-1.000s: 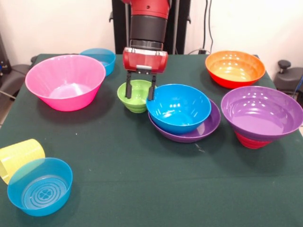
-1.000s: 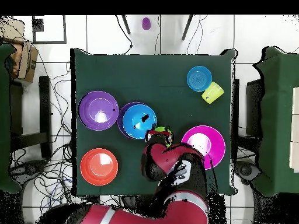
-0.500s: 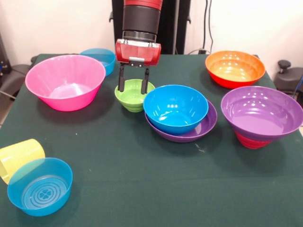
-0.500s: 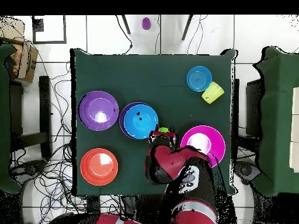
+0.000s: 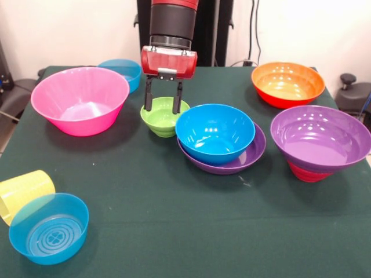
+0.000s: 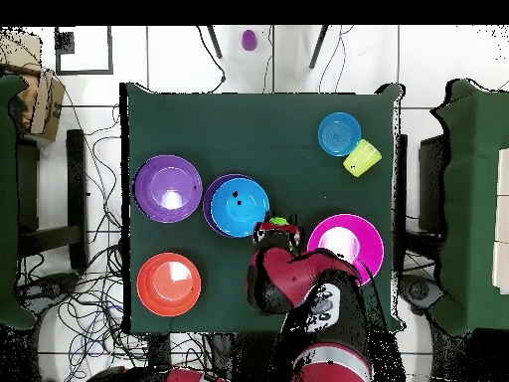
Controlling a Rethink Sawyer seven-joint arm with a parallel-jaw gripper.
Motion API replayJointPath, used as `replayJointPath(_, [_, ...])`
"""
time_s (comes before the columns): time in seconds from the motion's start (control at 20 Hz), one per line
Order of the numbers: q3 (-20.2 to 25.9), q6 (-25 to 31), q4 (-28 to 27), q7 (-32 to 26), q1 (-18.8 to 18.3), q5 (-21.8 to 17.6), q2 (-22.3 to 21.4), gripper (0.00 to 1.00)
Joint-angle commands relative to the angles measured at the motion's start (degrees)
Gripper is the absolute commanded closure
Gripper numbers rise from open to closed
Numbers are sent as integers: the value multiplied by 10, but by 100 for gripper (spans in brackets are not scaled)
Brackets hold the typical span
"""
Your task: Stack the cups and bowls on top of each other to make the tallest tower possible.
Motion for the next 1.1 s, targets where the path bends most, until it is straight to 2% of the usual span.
replayJointPath(0.05, [59,-2,8,24,10,-18,28,0])
replayJointPath(0.25, [28,-31,-9,7,33,-6,67,0])
replayJointPath(0.35, [30,-31,-19,-9,32,-29,82,0])
replayJointPath(0.45, [46,-17,-26,-26,23,-72,89,0])
replayJointPath(0.6, [76,11,-24,-35,13,-132,76,0])
replayJointPath(0.7, [77,10,-25,-32,17,-147,78,0])
replayJointPath(1.1, [55,-6,-47,-18,30,-146,105,0])
